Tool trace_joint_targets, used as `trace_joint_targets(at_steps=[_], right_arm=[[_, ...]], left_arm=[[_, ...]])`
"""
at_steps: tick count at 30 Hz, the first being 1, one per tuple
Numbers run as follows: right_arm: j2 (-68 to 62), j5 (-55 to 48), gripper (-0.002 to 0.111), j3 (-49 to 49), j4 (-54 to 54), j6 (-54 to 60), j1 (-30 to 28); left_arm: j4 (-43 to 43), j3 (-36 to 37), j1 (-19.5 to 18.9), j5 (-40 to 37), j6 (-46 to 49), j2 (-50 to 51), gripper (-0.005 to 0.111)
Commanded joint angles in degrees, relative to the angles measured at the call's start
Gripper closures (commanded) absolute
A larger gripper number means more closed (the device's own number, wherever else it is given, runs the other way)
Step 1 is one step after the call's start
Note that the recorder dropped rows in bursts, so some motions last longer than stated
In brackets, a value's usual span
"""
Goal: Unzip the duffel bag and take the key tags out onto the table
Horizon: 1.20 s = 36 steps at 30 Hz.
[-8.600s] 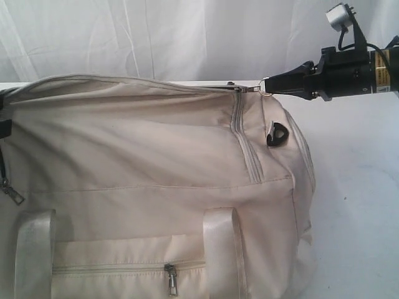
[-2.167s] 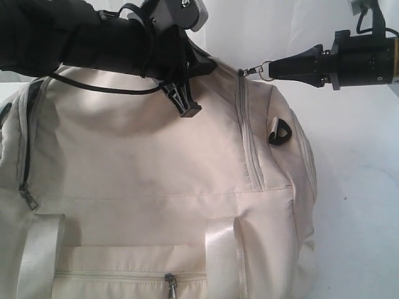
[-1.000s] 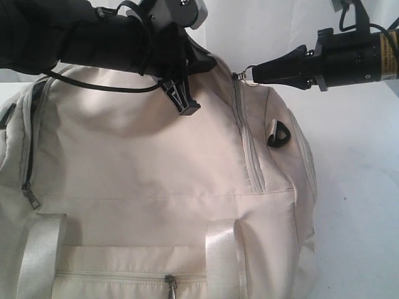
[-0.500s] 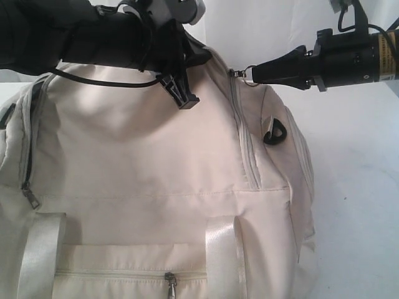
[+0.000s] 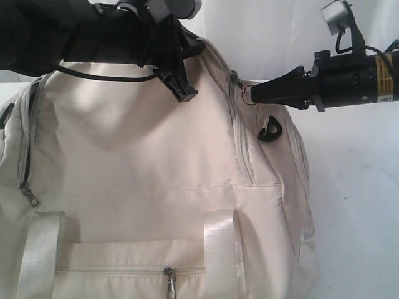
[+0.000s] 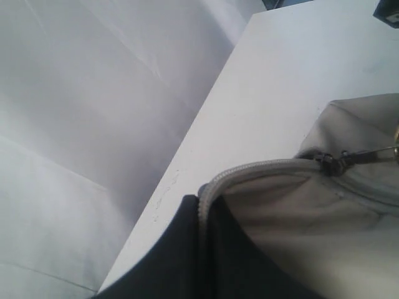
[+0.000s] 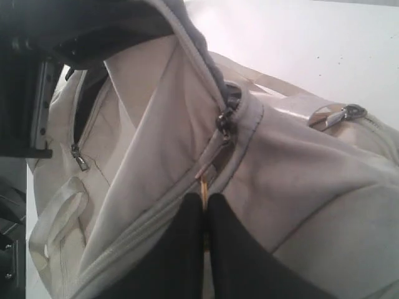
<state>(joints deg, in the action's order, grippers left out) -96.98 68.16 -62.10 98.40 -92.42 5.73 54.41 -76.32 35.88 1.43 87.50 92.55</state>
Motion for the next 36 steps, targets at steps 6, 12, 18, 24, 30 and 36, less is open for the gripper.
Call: trace_joint_targets(at_steps=[6, 12, 18, 24, 30, 36], right_arm=[[2.91, 1.80, 0.108, 3.02, 1.55, -1.05, 0.00], [6.82, 1.80, 0.108, 8.68, 1.55, -1.05, 0.48], [13.03, 1.80, 0.108, 14.26, 1.55, -1.05, 0.48], [20.01, 1.80, 0.108, 19.90, 1.55, -0.95, 0.48], [24.03, 1.80, 0.108, 27.91, 1.55, -1.19, 0.48], [28.51, 1.80, 0.108, 35.73, 1.55, -1.51, 0.48]], left_arm=[[1.66, -0.48, -0.49, 6.12, -0.18, -1.12, 0.107], [1.66, -0.48, -0.49, 8.04, -0.50, -1.12, 0.107], [1.66, -0.48, -0.49, 8.04, -0.50, -1.12, 0.107], [1.66, -0.48, -0.49, 7.51, -0.50, -1.12, 0.107], [1.78, -0.48, -0.49, 7.51, -0.50, -1.12, 0.107], [1.87, -0.48, -0.49, 7.51, -0.50, -1.12, 0.107]])
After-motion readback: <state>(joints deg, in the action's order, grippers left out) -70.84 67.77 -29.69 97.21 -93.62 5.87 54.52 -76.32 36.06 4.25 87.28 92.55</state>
